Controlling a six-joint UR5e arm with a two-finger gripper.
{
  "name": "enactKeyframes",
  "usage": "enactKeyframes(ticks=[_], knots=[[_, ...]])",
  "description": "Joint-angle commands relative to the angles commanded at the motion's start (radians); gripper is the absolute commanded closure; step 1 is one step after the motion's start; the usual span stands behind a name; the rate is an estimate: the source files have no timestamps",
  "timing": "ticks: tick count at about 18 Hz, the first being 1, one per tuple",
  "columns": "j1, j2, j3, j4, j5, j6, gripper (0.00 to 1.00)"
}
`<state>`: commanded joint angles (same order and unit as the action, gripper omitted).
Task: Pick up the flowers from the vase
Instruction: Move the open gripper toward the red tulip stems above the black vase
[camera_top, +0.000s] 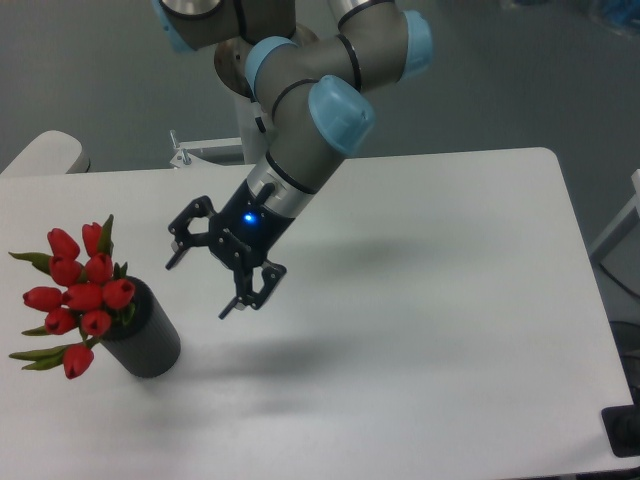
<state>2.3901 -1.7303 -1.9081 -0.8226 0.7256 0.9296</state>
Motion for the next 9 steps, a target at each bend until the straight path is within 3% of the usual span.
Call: enactKeyframes(ticks=[3,9], knots=[[-0.043,-0.02,-0.012,0.091,0.002,0.008,0.0],[-0.1,-0.074,0.014,0.12,0.0,0.035,0.0]])
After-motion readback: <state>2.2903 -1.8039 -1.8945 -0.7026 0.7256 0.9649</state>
